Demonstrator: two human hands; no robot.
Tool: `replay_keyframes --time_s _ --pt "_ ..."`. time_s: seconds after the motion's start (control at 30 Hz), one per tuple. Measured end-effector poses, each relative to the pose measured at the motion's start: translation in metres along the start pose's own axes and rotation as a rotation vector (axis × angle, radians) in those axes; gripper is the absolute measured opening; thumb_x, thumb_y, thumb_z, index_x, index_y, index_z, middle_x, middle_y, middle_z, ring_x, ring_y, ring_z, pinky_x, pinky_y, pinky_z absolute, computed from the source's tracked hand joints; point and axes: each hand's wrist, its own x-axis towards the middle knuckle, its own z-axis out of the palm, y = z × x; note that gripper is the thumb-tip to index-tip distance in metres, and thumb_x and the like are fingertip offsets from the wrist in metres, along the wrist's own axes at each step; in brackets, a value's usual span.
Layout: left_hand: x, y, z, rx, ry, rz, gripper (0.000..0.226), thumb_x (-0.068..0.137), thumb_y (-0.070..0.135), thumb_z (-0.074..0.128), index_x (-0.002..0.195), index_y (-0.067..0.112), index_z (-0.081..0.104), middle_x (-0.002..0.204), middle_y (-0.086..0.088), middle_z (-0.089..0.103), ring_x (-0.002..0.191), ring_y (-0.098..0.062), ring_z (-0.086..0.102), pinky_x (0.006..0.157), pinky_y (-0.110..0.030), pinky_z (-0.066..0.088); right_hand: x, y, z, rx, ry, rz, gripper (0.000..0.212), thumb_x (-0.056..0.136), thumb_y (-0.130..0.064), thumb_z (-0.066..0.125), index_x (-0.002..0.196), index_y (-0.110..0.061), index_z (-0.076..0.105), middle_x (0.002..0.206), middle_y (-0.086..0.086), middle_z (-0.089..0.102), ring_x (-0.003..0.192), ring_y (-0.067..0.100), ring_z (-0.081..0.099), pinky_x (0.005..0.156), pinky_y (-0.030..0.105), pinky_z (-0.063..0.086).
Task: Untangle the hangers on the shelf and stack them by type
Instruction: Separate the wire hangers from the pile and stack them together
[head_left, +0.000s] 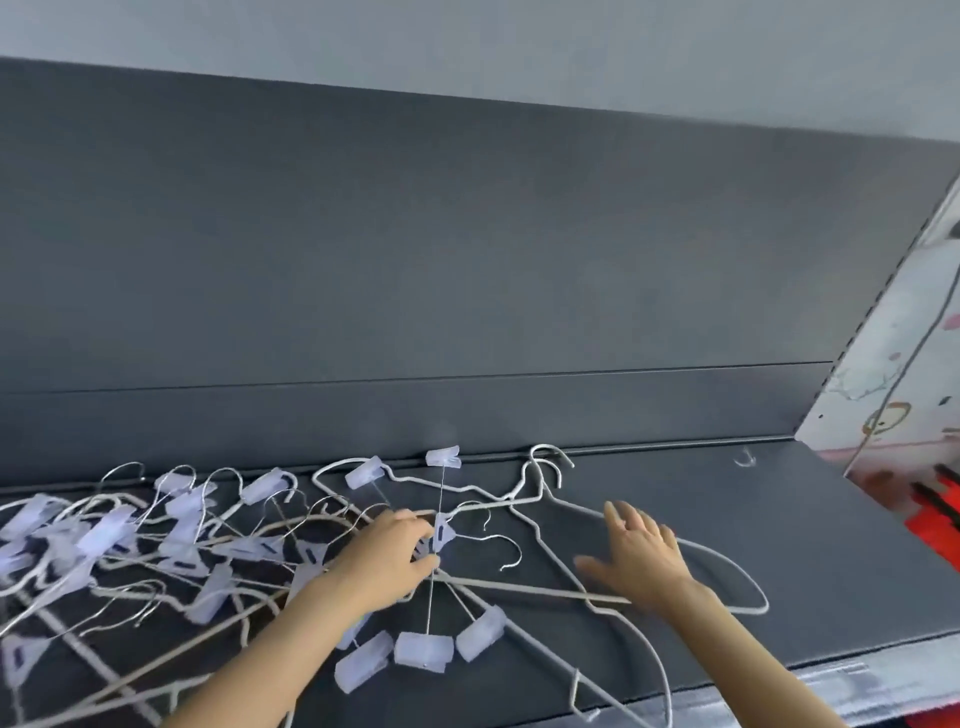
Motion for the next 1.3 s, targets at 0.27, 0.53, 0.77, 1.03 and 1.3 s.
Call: replay_keyframes --time_s 0.27,0.53,0.77,1.03,1.3 --pt "-0.018 0.013 0.003 0.133 -0.052 -0.13 0.049 0.08 0.044 0.058 0.121 0.017 0.054 0.123 0.001 0.053 0.115 -0.019 0.048 0.083 -0.027 0.037 0.006 -0.018 0.013 -0.053 0.033 -0.007 0.096 0.067 -0.078 0.048 0.136 -0.013 0.031 0.133 0.007 0.044 0.126 0.027 0.038 0.104 0.038 0.033" --pt "-0.015 0.006 0.001 0.224 0.174 -0.102 0.02 0.083 0.02 0.056 0.101 0.022 0.064 0.11 0.007 0.042 0.114 -0.017 0.038 0.098 -0.026 0.028 0.006 -0.008 0.012 0.31 0.016 0.079 0.01 0.082 -0.013 0.048 0.072 -0.013 0.048 0.094 0.011 0.065 0.091 0.03 0.063 0.067 0.028 0.044" --pt "-0.01 -0.005 -0.014 -0.171 0.382 -0.167 0.009 0.086 0.008 0.052 0.083 0.01 0.061 0.071 0.009 0.048 0.078 -0.017 0.05 0.073 -0.029 0.043 0.008 0.018 -0.025 0.57 0.213 0.049 0.027 0.081 -0.004 0.053 0.065 -0.024 0.06 0.064 0.004 0.061 0.066 0.027 0.057 0.063 0.032 0.046" --pt "-0.008 -0.027 -0.011 -0.187 0.387 -0.19 0.026 0.086 0.004 0.052 0.068 0.021 0.043 0.06 0.008 0.041 0.064 -0.017 0.044 0.065 -0.032 0.042 -0.002 0.039 -0.057 0.615 0.457 0.06 0.024 0.087 -0.011 0.056 0.079 -0.033 0.064 0.073 0.011 0.069 0.071 0.034 0.06 0.06 0.032 0.044" --pt "0.001 -0.029 -0.02 -0.282 0.453 -0.158 0.023 0.085 0.003 0.051 0.068 0.017 0.044 0.061 0.006 0.042 0.057 -0.014 0.04 0.06 -0.032 0.039 -0.008 0.047 -0.063 0.63 0.616 0.052 0.019 0.087 -0.01 0.057 0.095 -0.02 0.071 0.073 0.014 0.07 0.066 0.036 0.058 0.063 0.034 0.043"
